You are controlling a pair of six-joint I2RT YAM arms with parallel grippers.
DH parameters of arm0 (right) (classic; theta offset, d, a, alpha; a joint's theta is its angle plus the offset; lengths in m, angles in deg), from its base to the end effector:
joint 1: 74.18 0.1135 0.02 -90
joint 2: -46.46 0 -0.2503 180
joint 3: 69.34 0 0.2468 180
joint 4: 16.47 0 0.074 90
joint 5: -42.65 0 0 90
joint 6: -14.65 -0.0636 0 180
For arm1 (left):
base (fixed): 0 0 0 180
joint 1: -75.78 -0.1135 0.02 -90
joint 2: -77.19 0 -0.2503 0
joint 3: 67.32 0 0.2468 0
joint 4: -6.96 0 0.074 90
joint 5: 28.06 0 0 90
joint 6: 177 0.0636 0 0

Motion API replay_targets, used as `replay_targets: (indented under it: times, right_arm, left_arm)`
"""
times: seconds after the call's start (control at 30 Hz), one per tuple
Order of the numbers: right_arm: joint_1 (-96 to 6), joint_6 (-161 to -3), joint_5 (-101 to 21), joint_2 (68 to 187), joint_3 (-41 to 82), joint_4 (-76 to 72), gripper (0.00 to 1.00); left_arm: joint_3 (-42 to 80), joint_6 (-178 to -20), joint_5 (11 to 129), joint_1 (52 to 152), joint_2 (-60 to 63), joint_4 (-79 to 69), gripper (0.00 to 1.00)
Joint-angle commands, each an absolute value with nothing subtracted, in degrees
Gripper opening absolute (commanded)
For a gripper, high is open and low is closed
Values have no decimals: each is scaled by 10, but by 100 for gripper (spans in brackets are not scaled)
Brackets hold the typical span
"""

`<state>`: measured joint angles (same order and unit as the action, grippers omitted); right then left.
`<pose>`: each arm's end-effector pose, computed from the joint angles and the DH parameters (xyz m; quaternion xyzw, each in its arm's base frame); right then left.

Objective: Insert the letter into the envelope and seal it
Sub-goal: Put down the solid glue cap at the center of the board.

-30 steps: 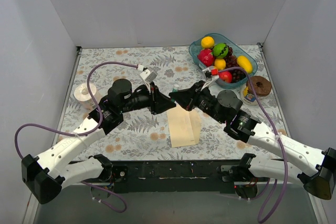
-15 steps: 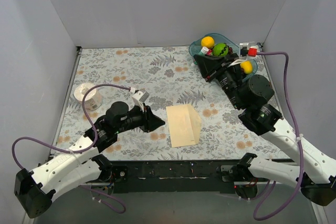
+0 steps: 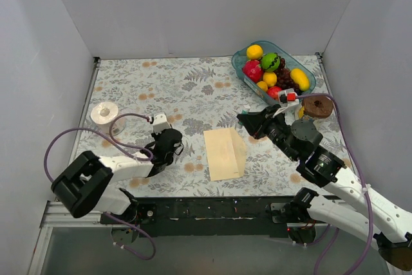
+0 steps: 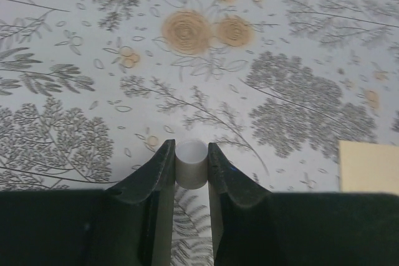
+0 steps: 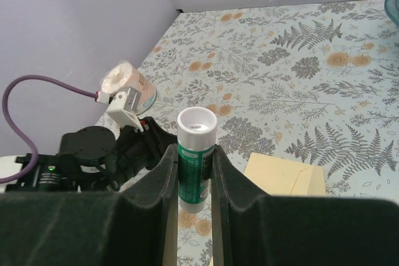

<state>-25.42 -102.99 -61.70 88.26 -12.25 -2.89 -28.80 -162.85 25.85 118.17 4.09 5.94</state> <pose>0.1483 0.1453 0.3495 -0.0385 0.6957 0.3719 0.6133 0.2117 -0.1425 0.1399 -0.3790 0.7691 -0.2316 0.4595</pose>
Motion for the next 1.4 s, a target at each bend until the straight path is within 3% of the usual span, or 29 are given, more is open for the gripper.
replay_targets:
  times: [0.0,0.43,0.67,0.83,1.03,1.07,1.27,1.37]
  right_arm:
    - [-254,-1047,-602,853,-130,-9,1]
    - [-254,-1045,-533,881,-113,30,1]
    - [-254,-1039,-541,872,-101,59,1]
    - [-254,-1048,-553,856,-104,81,1]
    - [-254,-1053,-568,844,-115,84,1]
    - [-254,-1053,-568,847,-115,84,1]
    - [-254,-1051,-569,854,-109,88,1]
    - [-254,-1051,-573,855,-108,90,1]
  left_arm:
    - [-313,-1604,66,1185,-41,231,0]
    - [-364,-1419,23,1222,-229,614,1]
    - [-372,-1299,-16,1253,-359,844,17]
    - [-388,-1358,-10,1255,-354,810,22]
    - [-392,-1444,6,1255,-332,713,36]
    - [-393,-1452,6,1255,-331,703,42]
    - [-394,-1503,10,1255,-322,659,46]
    - [-394,-1504,13,1255,-321,657,53]
